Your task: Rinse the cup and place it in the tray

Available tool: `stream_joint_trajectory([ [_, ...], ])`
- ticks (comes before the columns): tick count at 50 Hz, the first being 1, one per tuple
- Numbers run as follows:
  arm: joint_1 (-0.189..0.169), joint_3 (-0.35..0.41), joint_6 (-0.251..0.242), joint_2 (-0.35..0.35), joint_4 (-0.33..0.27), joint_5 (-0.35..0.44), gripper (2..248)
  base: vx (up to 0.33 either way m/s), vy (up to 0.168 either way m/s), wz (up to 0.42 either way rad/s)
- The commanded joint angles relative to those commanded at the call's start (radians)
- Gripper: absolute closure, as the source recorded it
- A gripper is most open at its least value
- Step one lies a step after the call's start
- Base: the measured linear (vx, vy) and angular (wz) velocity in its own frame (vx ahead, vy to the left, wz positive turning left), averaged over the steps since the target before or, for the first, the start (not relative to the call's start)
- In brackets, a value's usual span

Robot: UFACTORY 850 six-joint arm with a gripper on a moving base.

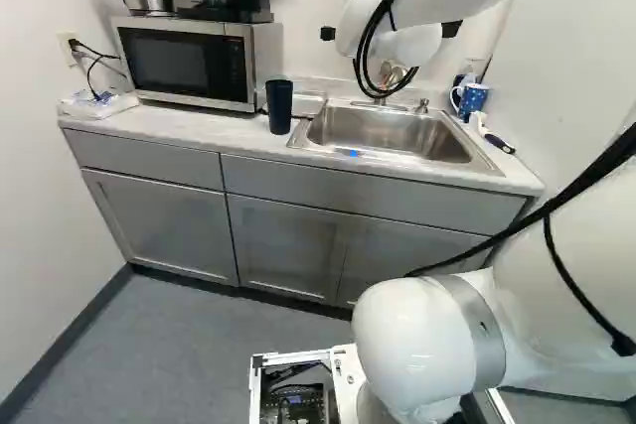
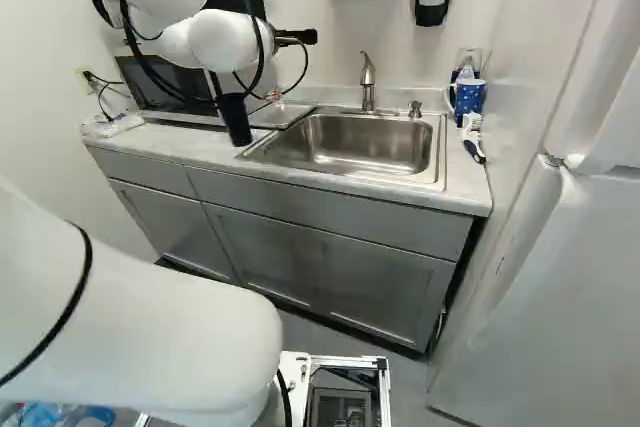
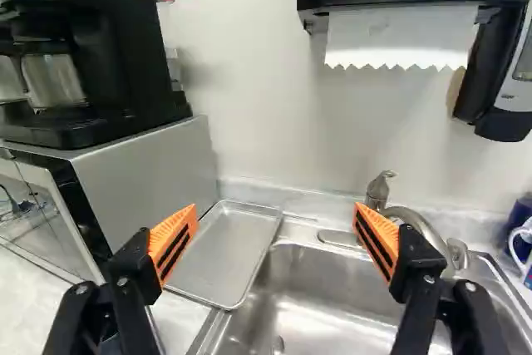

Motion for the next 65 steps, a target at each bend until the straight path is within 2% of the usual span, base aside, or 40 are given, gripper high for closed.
stream_joint_trajectory([
  [28, 0.000, 0.000, 0.000, 0.000, 0.000, 0.000, 3, 0.031, -0.102, 0.041],
  [48, 0.000, -0.003, 0.000, -0.004, 0.000, 0.000, 3, 0.007, 0.005, -0.001],
  [65, -0.018, -0.056, 0.000, -0.065, 0.000, -0.008, 3, 0.000, 0.000, 0.000],
])
